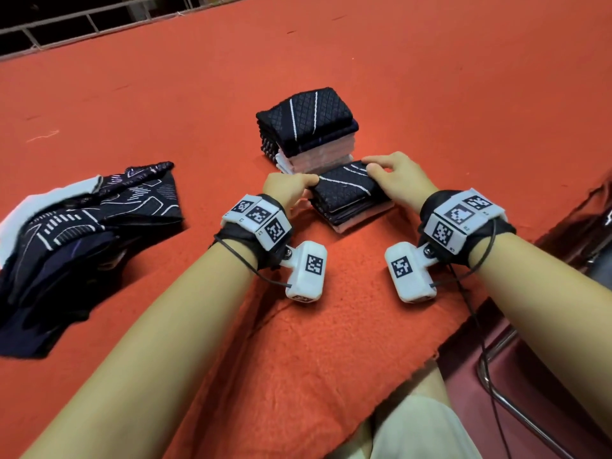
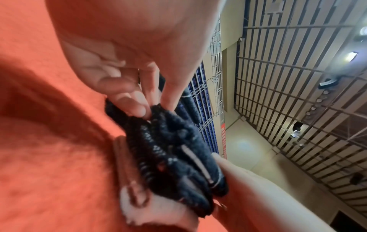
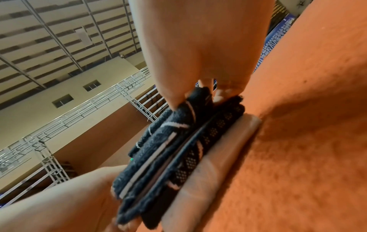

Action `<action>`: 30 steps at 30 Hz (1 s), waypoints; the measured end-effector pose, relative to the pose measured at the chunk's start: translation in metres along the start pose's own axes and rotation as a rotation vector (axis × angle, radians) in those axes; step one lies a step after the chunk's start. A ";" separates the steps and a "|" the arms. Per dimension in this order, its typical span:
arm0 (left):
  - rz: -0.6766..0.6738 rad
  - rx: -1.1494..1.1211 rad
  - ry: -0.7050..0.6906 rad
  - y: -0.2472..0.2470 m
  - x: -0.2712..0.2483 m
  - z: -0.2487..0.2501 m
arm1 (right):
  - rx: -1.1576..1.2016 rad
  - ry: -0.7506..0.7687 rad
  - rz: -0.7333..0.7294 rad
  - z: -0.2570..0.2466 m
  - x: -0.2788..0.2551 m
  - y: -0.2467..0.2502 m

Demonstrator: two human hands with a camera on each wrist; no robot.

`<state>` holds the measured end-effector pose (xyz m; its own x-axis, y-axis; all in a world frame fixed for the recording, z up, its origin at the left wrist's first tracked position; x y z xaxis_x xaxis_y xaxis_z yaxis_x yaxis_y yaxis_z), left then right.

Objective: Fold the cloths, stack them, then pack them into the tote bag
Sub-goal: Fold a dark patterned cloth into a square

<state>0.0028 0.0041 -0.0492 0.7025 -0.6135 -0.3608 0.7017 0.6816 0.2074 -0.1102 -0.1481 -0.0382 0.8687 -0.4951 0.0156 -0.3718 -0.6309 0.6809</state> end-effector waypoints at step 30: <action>-0.035 0.862 -0.292 0.067 -0.079 0.046 | -0.164 0.212 -0.125 -0.113 -0.027 -0.030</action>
<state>-0.0004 0.0797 0.0355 0.5989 -0.7848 -0.1594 0.4865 0.1984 0.8509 -0.0854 -0.0482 0.0241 0.9600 -0.2724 0.0650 -0.2145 -0.5656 0.7963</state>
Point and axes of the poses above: each hand's wrist, its own x-axis towards the middle knuckle, its own y-axis out of the back of the hand, z = x × y, the point moved 7 cm from there along x, towards the middle knuckle, and after that the axes turned 13 degrees about -z, right-handed, at the moved point
